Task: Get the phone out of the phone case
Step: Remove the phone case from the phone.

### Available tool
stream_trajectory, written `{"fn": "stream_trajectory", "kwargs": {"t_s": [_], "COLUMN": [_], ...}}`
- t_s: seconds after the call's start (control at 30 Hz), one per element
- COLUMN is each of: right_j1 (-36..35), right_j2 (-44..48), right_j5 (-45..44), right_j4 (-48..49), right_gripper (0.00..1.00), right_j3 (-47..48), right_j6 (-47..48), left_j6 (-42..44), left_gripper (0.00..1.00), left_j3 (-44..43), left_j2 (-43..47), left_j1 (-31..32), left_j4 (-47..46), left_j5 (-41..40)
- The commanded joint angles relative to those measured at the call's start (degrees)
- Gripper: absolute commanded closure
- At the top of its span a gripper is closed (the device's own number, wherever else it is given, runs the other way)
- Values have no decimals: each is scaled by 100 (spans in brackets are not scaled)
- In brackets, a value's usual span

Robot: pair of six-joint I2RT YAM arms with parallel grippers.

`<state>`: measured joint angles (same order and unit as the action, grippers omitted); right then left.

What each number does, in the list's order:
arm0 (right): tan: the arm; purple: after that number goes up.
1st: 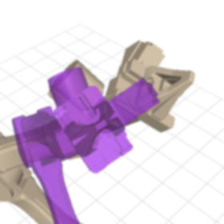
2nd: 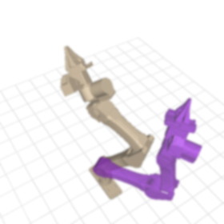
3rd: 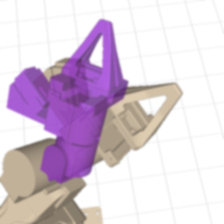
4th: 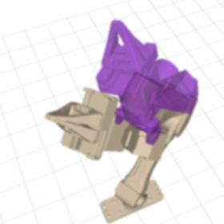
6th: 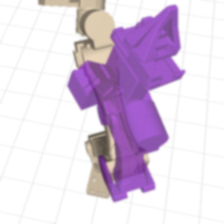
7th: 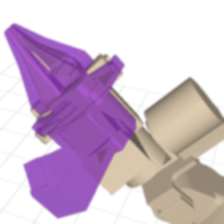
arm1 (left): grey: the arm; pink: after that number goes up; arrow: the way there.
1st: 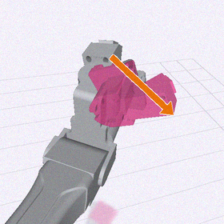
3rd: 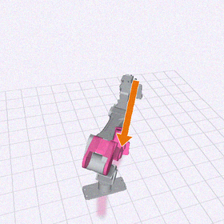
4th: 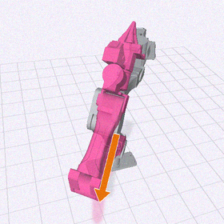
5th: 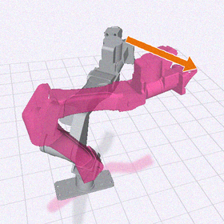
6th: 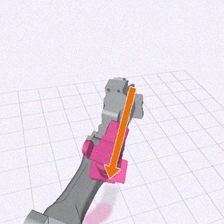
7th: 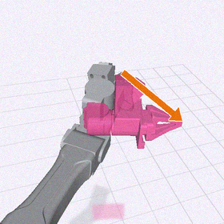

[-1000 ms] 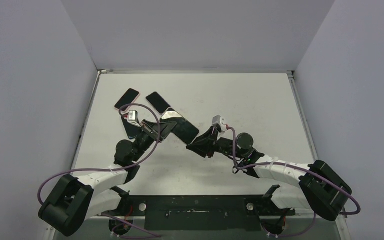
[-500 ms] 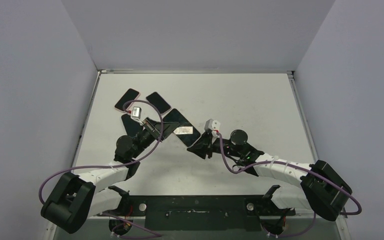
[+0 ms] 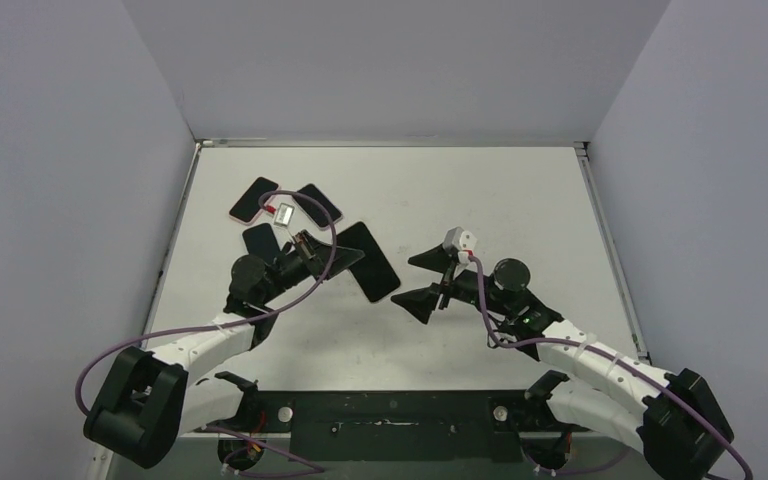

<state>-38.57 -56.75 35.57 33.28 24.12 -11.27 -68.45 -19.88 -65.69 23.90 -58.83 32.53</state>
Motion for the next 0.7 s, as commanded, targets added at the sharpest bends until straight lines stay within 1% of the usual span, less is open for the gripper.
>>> {"fn": "stream_trajectory", "kwargs": {"t_s": [0.0,0.13,0.17,0.27,0.33,0.43,0.5,0.6,0.67], "right_j1": [16,16,16,54,102,245,338,391,430], "right_j2": [234,515,581,656,640,511,353,37,-143], "right_j5": [251,649,825,897,1058,1493,1747,2183,2299], "right_j4": [-1033,-1189,-1611,-2605,-2931,-2986,-2972,-2990,-2954], "right_gripper": [0,0,0,2,5,6,9,18,22], "right_j3": [596,595,672,1056,1198,1317,1346,1427,1484], "right_j6": [153,487,760,1240,1401,1373,1402,1519,1522], "left_j6": [582,669,678,745,782,813,815,809,798], "left_gripper": [100,100,100,100,100,100,100,100,100], "left_j3": [-523,-623,-650,-744,-790,-845,-866,-884,-894], "left_j2": [223,231,243,276,293,294,300,332,338], "left_j1": [-26,-26,-26,-5,32,85,104,106,113], "left_j4": [134,265,286,409,479,508,504,482,451], "left_j5": [497,653,684,823,871,941,992,1063,1091]}}
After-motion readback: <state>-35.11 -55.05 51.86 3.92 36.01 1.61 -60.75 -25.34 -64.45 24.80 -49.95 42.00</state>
